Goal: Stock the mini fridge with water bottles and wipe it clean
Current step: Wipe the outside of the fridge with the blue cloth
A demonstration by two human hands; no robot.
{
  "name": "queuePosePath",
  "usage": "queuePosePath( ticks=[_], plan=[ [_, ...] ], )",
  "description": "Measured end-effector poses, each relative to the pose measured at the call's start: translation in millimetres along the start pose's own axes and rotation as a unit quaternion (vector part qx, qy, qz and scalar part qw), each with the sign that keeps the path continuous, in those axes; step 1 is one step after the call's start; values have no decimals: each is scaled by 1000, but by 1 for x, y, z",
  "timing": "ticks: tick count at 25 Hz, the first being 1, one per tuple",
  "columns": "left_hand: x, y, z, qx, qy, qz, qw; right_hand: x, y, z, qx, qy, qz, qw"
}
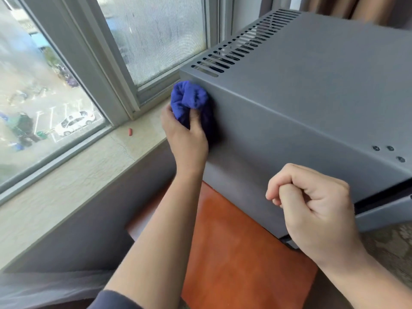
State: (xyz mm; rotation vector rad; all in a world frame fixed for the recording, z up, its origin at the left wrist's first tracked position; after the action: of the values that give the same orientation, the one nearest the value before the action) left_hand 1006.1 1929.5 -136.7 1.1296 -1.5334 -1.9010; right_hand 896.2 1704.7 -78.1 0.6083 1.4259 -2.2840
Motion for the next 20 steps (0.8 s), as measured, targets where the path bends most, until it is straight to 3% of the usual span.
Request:
queuePosePath(
  ticks=[3, 7, 16, 20],
  plan=[
    [-4, -17, -4, 4, -3, 79, 997, 3, 3, 0, 8, -9, -16, 1000],
    [3, -17, 0, -21, -31, 35, 999, 17, 18, 6, 26, -12, -47, 998],
    [225, -45, -10, 9, -237, 116, 965, 33, 44, 11, 59, -5, -120, 991],
    [255, -45, -13, 34, -289, 138, 947, 32, 50, 4, 61, -5, -151, 987]
  ],
)
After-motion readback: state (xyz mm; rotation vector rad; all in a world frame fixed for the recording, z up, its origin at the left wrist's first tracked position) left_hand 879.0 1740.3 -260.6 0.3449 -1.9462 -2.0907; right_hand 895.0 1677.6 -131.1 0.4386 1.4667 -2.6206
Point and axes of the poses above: each hand's wrist, its own x-axis away from the middle knuckle, its own z-axis out of the back of the hand, y = z × x, the point moved 4 cm from there along -x, towards the middle knuckle, and after that the axes turned 6 degrees about y, right-handed, at the moved point
